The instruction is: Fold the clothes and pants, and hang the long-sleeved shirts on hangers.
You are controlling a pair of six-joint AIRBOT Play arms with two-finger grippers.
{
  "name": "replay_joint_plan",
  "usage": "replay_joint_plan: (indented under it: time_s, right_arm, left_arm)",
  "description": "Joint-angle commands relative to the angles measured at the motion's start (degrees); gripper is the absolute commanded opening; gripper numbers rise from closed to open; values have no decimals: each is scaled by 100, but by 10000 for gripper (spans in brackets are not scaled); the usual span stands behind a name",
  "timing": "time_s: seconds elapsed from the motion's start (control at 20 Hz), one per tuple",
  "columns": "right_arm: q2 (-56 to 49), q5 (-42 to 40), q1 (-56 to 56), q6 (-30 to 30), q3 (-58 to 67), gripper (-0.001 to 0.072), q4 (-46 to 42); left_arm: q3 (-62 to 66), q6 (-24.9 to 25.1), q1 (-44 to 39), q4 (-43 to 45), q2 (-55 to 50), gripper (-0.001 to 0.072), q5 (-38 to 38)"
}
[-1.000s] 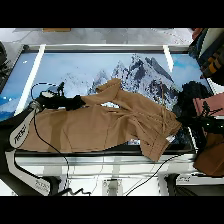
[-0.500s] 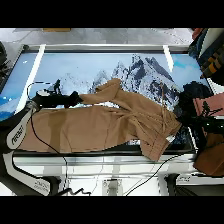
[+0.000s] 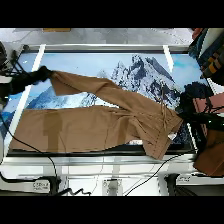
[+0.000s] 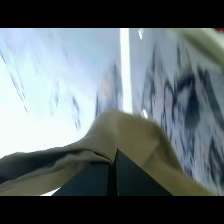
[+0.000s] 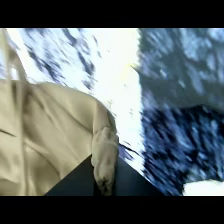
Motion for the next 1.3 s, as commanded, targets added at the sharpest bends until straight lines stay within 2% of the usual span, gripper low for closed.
replay_joint_plan:
  time_s: [0.0, 0.4, 0.55, 0.7, 0.9, 1.0, 1.05, 1.15, 1.25]
  right_arm:
    - [57, 168, 2, -4, 350, 37, 85]
    - [122, 109, 2, 0, 787, 37, 81]
    - [122, 81, 4, 0, 787, 37, 138]
    - [122, -122, 151, -4, 787, 37, 492]
    - [122, -970, 651, -2, 892, 37, 675]
    - [122, -1237, 822, 0, 979, 37, 675]
    - [122, -1244, 874, 4, 1032, 37, 678]
    - [122, -1158, 887, 26, 1126, 37, 675]
    - [122, -1110, 879, 24, 1152, 37, 669]
  left_arm:
    - [192, 109, 332, 4, 337, 17, 828]
    - [192, 1204, 411, 315, 363, 17, 1080]
    - [190, 1158, 461, 841, 348, 15, 1445]
    - [190, 933, 345, 820, 291, 14, 2428]
    - [195, 367, -48, 820, 179, 12, 3954]
    - [337, 369, -181, 822, 15, 12, 4325]
    - [487, 332, -181, 780, -144, 12, 4306]
    - [752, -103, -181, 479, -483, 12, 3904]
    - [885, -101, -177, 1069, -774, 12, 2857]
